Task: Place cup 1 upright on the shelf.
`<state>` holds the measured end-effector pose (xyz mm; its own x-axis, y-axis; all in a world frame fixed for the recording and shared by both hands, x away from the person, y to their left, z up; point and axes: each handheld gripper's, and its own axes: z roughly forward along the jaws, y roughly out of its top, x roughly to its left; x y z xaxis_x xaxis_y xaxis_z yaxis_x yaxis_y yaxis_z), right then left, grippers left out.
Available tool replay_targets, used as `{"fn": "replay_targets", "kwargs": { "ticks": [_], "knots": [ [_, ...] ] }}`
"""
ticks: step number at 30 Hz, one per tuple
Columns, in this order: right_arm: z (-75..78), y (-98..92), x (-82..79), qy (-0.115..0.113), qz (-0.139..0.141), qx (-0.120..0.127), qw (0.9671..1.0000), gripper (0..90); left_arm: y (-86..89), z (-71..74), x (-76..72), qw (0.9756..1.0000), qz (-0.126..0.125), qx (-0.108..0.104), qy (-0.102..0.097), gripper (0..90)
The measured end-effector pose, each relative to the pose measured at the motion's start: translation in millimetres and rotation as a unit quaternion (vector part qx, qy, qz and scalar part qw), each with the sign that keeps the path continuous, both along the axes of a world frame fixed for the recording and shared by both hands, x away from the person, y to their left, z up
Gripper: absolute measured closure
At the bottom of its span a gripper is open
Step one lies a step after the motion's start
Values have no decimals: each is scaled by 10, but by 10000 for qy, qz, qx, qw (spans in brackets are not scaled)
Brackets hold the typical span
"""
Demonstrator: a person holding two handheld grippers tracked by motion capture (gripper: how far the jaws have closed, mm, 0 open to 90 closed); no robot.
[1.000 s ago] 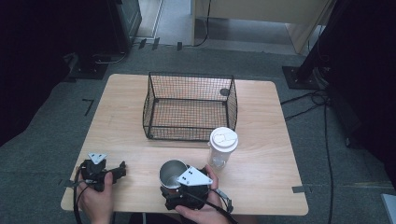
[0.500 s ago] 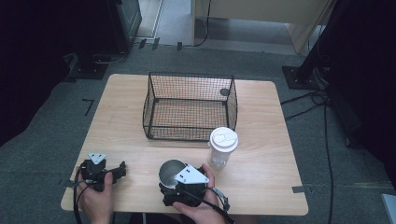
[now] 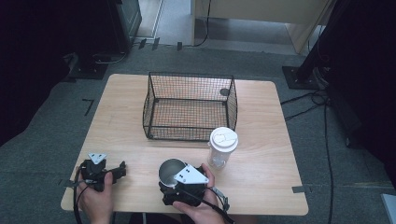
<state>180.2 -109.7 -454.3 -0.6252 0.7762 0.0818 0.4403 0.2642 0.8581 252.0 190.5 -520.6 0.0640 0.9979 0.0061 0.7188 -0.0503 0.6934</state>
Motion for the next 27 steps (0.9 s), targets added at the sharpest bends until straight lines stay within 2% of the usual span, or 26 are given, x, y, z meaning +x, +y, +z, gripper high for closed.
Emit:
{"fn": "replay_targets", "kwargs": {
  "ticks": [10,27],
  "knots": [
    [33,17,11,-33,-11,58,10000,72,0,0,0,10000,0,-2,-2,1],
    [261,18,99,-323,-86,137,9993,73,0,-1,0,10000,1,-2,-5,1]
  ]
}}
